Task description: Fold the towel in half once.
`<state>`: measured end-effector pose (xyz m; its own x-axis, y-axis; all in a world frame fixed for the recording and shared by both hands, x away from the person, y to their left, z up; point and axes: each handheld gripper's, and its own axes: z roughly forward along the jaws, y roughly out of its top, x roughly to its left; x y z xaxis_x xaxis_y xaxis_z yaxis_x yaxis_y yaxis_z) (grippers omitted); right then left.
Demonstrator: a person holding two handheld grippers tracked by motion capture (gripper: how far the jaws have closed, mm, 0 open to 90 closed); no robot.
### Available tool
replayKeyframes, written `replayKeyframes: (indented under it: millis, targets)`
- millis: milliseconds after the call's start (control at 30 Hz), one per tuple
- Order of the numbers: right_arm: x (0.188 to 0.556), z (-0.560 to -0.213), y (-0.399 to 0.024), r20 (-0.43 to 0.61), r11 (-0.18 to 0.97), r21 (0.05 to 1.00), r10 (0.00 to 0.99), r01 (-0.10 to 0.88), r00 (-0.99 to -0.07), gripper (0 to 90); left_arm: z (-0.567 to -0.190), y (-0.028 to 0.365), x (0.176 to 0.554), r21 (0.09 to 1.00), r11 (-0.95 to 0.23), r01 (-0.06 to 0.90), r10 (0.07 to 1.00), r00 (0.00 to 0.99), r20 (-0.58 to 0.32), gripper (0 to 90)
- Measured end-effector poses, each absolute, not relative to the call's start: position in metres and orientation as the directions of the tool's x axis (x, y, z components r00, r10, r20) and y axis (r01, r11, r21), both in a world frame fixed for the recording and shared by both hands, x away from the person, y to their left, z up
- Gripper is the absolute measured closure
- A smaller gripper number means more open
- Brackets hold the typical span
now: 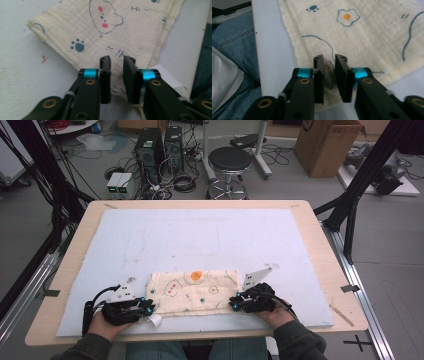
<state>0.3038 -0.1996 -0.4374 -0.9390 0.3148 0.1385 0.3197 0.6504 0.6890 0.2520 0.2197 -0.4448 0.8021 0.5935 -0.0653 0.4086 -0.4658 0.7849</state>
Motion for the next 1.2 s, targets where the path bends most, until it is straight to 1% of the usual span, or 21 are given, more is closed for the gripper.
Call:
replayKeyframes:
  millis: [67, 167, 567, 1200]
  targets:
    - [0.304, -0.437, -0.2, 0.14, 0.651, 0.689, 0.314, 0.32, -0.939, 84.2, -0.444, 0.219, 0.252, 0.783, -0.474, 0.404, 0.588, 0.807, -0.061, 85.6]
    - [0.304, -0.434, -0.201, 0.14, 0.642, 0.699, 0.31, 0.316, -0.94, 84.4, -0.441, 0.219, 0.251, 0.789, -0.478, 0.387, 0.587, 0.808, -0.041, 88.0]
    - [0.296, -0.417, -0.208, 0.138, 0.579, 0.758, 0.308, 0.3, -0.941, 84.0, -0.438, 0.22, 0.25, 0.808, -0.453, 0.377, 0.588, 0.807, -0.047, 88.2]
    - [0.285, -0.427, -0.209, 0.178, 0.628, 0.709, 0.279, 0.32, -0.944, 83.5, -0.438, 0.222, 0.243, 0.802, -0.47, 0.368, 0.563, 0.825, -0.049, 88.4]
